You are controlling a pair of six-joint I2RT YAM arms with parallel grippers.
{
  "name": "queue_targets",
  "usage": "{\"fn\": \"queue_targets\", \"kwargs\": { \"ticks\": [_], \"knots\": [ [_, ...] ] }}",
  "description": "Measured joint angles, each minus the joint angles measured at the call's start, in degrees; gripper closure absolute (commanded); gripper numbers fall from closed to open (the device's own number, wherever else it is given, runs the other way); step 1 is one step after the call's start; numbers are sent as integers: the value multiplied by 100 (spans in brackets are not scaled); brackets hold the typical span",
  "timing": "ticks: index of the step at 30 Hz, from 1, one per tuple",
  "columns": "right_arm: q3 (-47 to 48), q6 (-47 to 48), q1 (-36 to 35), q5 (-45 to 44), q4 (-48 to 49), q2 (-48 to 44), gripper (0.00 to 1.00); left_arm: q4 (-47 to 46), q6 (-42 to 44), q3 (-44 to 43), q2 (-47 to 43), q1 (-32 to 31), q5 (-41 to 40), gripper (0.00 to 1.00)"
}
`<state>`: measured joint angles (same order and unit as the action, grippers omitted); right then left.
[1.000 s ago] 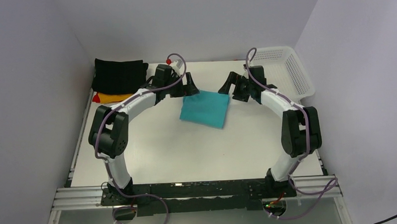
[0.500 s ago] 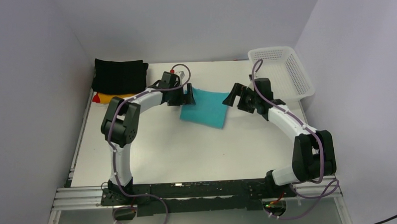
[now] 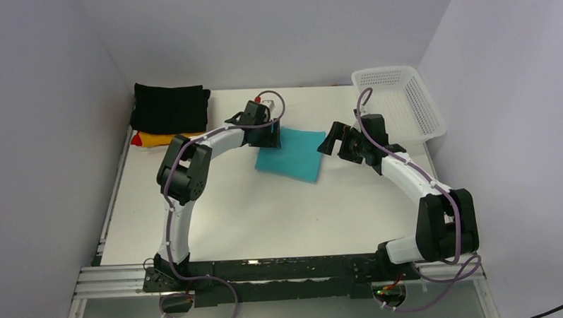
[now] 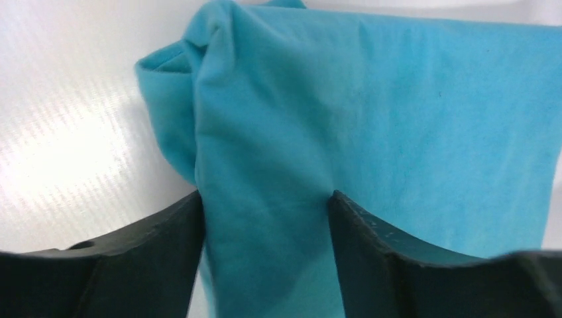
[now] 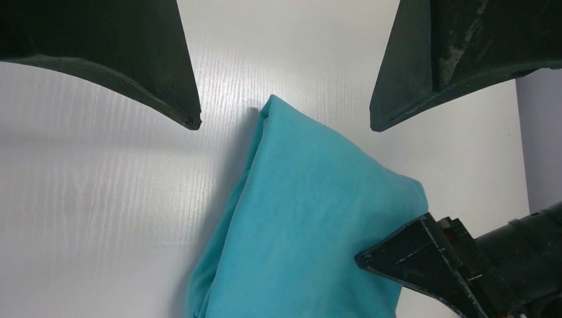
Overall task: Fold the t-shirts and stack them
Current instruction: Put the neatly folded tshirt into the corner of the board with the left arm
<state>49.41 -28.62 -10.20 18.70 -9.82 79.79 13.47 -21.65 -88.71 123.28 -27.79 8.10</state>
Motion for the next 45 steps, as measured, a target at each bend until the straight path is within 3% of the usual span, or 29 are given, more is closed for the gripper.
{"fn": "queue_targets", "kwargs": {
  "ticks": [4, 6, 7, 16, 22, 34, 45],
  "knots": [
    [-31, 61, 4, -63, 4, -63, 0, 103, 48, -146, 116, -249, -396, 68],
    [-52, 94, 11, -68, 2, -79, 0, 286, 116, -273, 179, -358, -560, 97],
    [-55, 109, 15, -68, 2, -79, 0, 391, 107, -372, 227, -404, -649, 100],
    [-208, 280, 72, -184, 2, -247, 0, 1123, 603, -977, 461, -920, -2339, 100],
    [-278, 385, 96, -380, 9, -431, 0, 1163, 1421, -949, 437, -769, -3368, 100],
    [-289, 573, 118, -791, -15, -437, 0, -354, 3766, -170, -697, 549, -3860, 100],
    [-289, 660, 144, -1097, -48, -437, 0, -553, 4767, -229, -1108, 1014, -3805, 100]
  ]
}}
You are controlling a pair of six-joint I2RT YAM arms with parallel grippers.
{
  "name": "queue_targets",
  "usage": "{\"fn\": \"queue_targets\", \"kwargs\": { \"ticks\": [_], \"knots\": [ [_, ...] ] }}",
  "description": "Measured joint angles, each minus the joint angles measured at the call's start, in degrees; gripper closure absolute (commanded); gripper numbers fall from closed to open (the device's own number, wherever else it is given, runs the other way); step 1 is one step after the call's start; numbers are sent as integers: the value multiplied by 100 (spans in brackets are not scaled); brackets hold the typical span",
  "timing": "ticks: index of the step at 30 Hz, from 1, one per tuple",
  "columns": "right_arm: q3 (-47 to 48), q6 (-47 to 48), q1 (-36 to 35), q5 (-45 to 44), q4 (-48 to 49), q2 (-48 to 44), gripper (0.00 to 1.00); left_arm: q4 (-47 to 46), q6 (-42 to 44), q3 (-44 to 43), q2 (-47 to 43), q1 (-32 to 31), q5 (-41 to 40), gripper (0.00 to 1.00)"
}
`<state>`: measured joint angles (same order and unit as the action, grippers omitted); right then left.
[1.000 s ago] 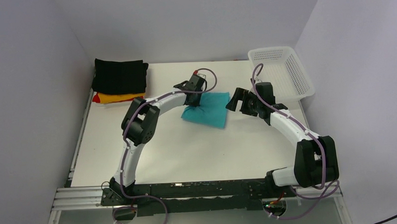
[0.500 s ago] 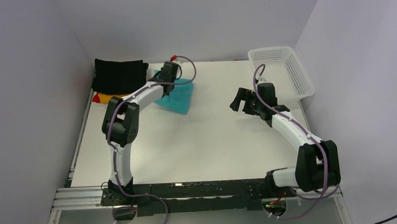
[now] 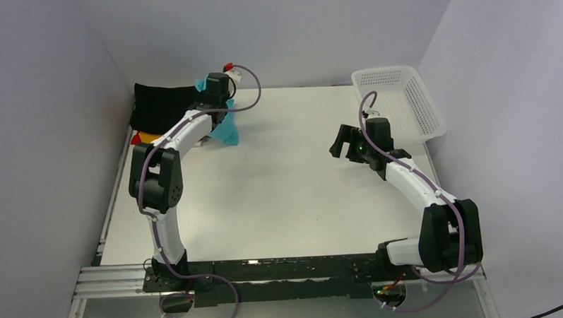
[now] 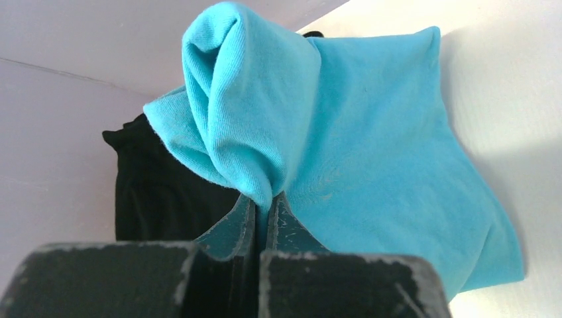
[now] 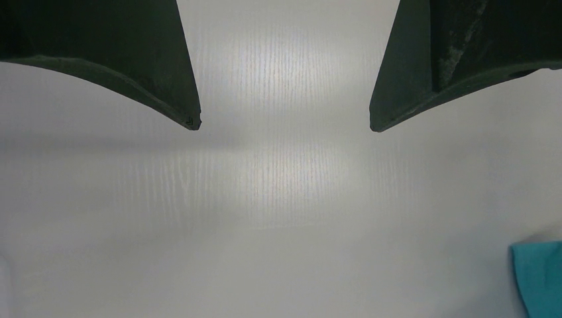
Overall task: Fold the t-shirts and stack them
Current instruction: Put the neatly folded tshirt into the corner of the board with the left arm
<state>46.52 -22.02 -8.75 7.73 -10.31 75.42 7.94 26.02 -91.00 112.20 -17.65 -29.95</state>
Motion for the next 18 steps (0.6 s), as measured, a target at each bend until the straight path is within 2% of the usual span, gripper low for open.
{"fn": "queue_targets", "kwargs": {
  "ticks": [18],
  "knots": [
    [0, 0, 7, -22, -17, 0, 0, 1211, 17, -1198, -901, 540, 782, 100]
  ]
}}
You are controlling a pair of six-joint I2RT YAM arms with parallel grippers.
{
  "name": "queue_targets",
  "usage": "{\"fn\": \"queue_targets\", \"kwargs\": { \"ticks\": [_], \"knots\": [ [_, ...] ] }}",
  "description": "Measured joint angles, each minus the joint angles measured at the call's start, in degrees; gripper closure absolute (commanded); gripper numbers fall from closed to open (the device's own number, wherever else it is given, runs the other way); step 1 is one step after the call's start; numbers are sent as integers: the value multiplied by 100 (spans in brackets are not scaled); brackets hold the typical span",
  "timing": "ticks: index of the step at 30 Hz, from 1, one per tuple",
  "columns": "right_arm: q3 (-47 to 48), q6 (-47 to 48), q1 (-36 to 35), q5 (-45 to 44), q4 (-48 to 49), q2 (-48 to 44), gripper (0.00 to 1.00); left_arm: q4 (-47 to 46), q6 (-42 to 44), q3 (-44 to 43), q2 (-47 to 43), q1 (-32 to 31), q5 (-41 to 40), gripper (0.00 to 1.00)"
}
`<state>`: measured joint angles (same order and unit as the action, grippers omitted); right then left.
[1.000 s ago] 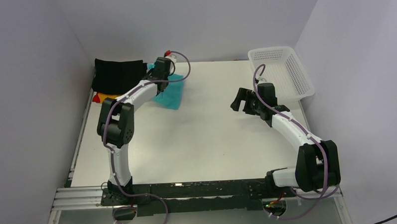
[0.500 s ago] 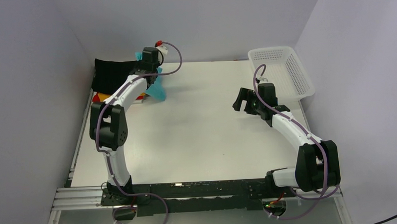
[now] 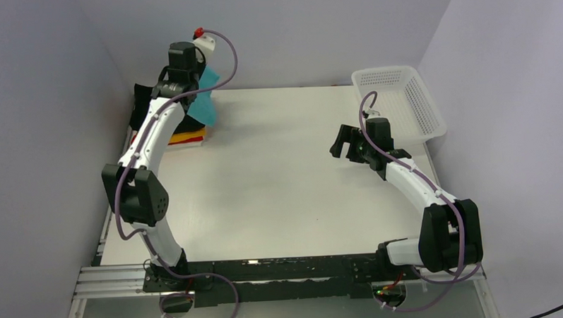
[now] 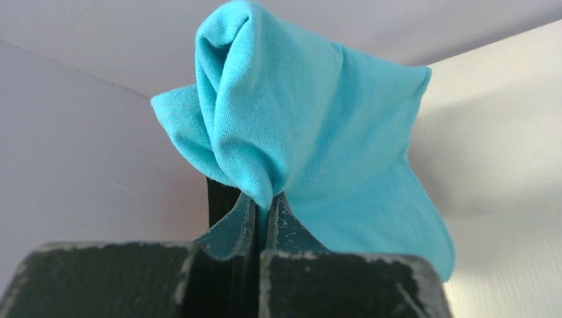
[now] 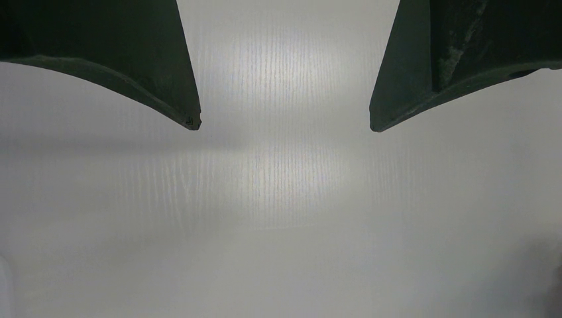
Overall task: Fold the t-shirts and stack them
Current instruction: Put the neatly folded tshirt into the corner of the board with the left arm
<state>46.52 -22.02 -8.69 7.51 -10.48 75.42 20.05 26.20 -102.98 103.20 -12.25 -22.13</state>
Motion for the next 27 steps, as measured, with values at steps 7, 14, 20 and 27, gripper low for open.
{"fn": "queue_targets", "kwargs": {
  "ticks": [7, 14, 20, 27],
  "knots": [
    [0, -2, 0, 0, 0, 24, 0, 299, -306, -308, -160, 219, 525, 100],
    [0, -2, 0, -2, -2, 35, 0, 511, -599, -330, -39, 605, 870, 100],
    [0, -2, 2, -17, -15, 35, 0, 634, -693, -584, 636, 1176, 1279, 100],
    [0, 0, 4, -140, -46, 37, 0, 826, -796, -855, 1506, 1832, 1434, 98]
  ]
}}
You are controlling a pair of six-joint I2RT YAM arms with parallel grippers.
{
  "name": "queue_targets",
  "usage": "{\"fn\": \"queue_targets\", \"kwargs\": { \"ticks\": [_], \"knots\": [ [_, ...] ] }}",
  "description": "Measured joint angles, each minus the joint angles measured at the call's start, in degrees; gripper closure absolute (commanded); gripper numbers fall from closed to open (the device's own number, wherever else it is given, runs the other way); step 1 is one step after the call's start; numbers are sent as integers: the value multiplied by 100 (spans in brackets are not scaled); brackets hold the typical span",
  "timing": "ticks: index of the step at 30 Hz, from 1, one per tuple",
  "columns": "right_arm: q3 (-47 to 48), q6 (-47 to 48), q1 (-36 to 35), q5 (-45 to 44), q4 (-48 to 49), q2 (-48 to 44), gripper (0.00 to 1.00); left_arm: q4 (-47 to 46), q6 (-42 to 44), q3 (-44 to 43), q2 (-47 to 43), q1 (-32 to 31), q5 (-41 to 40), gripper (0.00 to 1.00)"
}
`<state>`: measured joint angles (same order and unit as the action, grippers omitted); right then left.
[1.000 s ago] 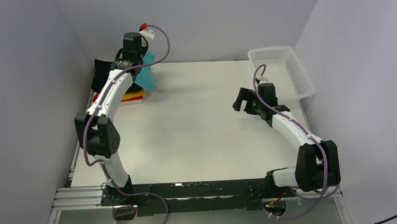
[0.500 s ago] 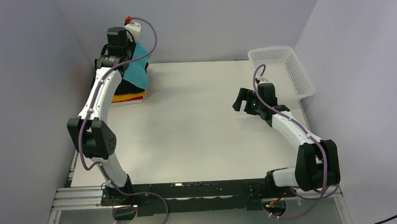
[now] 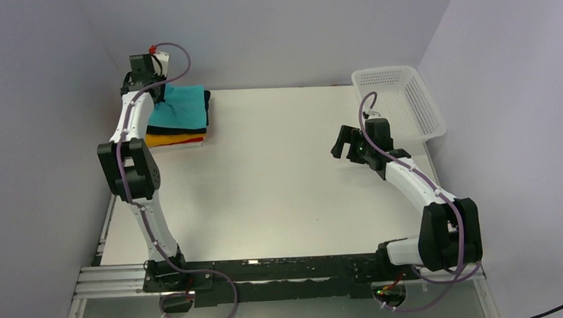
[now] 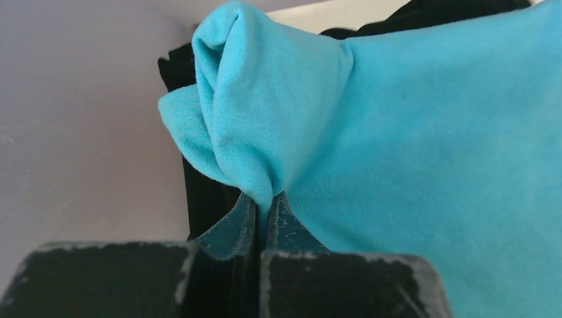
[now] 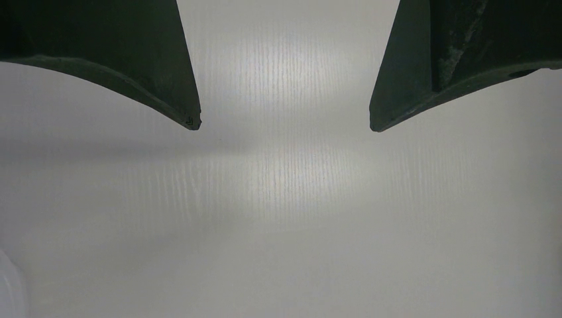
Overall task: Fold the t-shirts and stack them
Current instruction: Put the neatly folded tshirt into the corner of the board with the left arm, then smooth out wrinkles on the folded tshirt
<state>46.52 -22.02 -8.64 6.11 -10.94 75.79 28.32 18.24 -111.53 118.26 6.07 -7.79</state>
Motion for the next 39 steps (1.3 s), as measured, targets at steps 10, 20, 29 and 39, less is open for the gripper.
{"fn": "queue_targets", "kwargs": {
  "ticks": [10, 20, 29, 39],
  "knots": [
    [4, 0, 0, -116, -249, 103, 0, -59, -131, 0, 162, 463, 415, 61],
    [7, 0, 0, -162, -319, 103, 0, 42, -1198, -911, 225, 487, -1416, 0],
    [7, 0, 0, -160, -323, 66, 0, -743, -1510, 748, -1561, 514, 452, 1],
    [4, 0, 0, -162, -350, -66, 0, -872, -822, -138, -157, 492, 1314, 1]
  ]
}}
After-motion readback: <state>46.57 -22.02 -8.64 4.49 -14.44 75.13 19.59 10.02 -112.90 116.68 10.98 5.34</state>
